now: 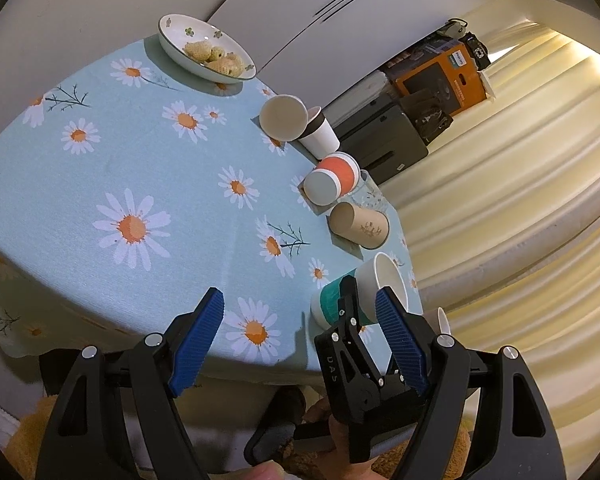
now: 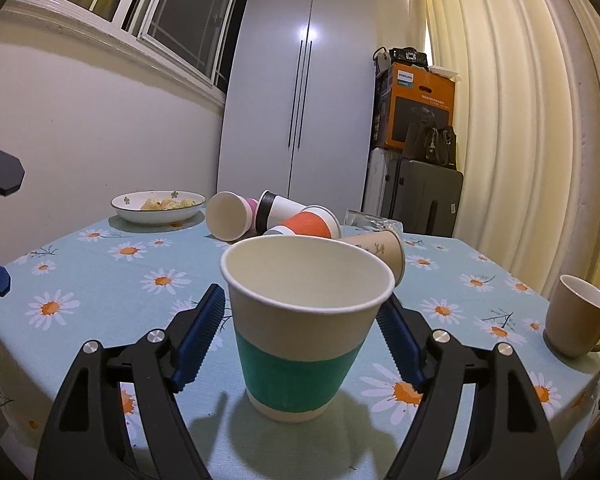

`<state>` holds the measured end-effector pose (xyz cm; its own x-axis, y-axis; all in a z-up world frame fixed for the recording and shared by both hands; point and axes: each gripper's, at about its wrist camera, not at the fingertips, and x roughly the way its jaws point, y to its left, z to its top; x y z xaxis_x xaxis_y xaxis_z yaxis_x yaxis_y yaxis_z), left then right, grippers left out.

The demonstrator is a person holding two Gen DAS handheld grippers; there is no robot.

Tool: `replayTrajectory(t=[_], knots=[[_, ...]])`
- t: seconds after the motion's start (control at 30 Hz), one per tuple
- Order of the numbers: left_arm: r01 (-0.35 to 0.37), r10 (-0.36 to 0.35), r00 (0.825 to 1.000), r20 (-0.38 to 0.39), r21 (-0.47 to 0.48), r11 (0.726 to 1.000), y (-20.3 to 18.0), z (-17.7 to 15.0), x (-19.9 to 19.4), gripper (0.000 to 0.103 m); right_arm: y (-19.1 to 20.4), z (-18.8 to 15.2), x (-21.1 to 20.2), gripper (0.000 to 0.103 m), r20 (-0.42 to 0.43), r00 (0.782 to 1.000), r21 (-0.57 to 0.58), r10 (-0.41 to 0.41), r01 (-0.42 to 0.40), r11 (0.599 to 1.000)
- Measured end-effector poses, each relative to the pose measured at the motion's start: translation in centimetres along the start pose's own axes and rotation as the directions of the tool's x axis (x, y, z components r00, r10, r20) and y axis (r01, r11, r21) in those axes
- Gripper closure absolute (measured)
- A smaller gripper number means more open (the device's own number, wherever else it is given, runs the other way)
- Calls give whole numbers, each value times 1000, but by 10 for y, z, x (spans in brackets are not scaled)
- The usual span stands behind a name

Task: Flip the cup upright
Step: 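Lower the upright cup onto the tablecloth and open the right gripper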

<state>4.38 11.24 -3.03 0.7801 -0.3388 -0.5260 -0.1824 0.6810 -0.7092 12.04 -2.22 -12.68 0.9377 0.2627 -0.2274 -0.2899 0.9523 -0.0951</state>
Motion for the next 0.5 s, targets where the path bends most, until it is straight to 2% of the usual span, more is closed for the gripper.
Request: replayTrajectory(t=[0.23, 0.37, 0.43, 0.5], knots=[[-3, 3, 1000, -4, 3, 1000, 1, 0, 1, 27, -5, 2, -7, 19, -2, 1000, 21, -4, 4, 1000], [-6, 6, 1000, 3, 12, 1000, 1, 0, -1, 27, -7, 6, -13, 13, 10, 1000, 31, 5, -6, 1000], [-6, 6, 1000, 8, 13, 1000, 0, 0, -2, 16, -8, 9, -15, 11, 11, 1000, 37, 8, -9, 999], [-8, 8, 1000, 11, 19, 1000, -1, -1, -2, 16, -9, 11, -17, 10, 15, 1000, 40, 6, -7, 999]])
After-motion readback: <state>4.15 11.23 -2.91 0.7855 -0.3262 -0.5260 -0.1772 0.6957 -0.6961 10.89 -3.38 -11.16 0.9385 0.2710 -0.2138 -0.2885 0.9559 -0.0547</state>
